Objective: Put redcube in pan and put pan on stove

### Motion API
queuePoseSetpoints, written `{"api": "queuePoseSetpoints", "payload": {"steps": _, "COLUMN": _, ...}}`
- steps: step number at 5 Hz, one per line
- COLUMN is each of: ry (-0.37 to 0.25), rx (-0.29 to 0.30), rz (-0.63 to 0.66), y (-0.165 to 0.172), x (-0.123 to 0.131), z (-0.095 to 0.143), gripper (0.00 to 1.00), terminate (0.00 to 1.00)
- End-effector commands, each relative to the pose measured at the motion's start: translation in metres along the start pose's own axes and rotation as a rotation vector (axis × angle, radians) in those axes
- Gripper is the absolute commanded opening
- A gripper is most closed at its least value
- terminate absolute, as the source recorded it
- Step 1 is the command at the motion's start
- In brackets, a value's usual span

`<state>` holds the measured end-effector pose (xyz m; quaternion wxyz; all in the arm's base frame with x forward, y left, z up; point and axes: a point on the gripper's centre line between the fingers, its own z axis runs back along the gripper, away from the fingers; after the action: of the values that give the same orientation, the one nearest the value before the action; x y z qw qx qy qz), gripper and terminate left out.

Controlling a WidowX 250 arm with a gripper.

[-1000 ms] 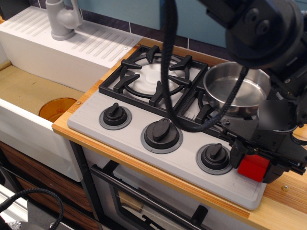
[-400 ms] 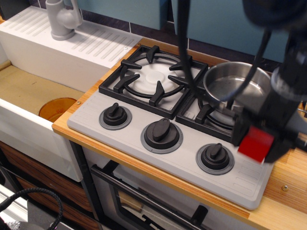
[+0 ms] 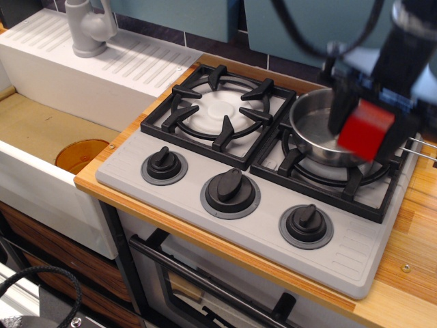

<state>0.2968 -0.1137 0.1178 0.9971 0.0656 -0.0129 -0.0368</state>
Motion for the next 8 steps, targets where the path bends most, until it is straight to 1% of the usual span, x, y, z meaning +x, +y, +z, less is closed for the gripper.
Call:
{"api": "queuePoseSetpoints", "payload": {"steps": 1, "ry": -0.049, "rx": -0.044, "rz": -0.03, "y": 0.011, "x": 0.047, "z": 0.008, "gripper": 0.0, "terminate": 0.0}}
{"api": "queuePoseSetpoints", "payload": {"steps": 2, "ry": -0.054, "rx": -0.062, "rz": -0.041, "y": 0.01, "x": 0.06, "z": -0.002, "gripper": 0.0, "terminate": 0.0}}
{"api": "queuePoseSetpoints", "payload": {"steps": 3, "ry": -0.068, "rx": -0.074, "rz": -0.04, "y": 0.008, "x": 0.067, "z": -0.012, "gripper": 0.0, "terminate": 0.0}}
{"api": "queuePoseSetpoints", "payload": {"steps": 4, "ry": -0.078, "rx": -0.077, "rz": -0.055, "y": 0.005, "x": 0.069, "z": -0.019, "gripper": 0.0, "terminate": 0.0}}
{"api": "queuePoseSetpoints", "payload": {"steps": 5, "ry": -0.076, "rx": -0.071, "rz": -0.065, "y": 0.006, "x": 0.066, "z": -0.015, "gripper": 1.0, "terminate": 0.0}}
{"api": "queuePoseSetpoints", "payload": {"steps": 7, "ry": -0.067, "rx": -0.065, "rz": -0.057, "y": 0.003, "x": 0.062, "z": -0.004, "gripper": 1.0, "terminate": 0.0}}
{"api": "queuePoseSetpoints", "payload": {"steps": 8, "ry": -0.067, "rx": -0.051, "rz": -0.053, "y": 0.006, "x": 0.062, "z": 0.004, "gripper": 1.0, "terminate": 0.0}}
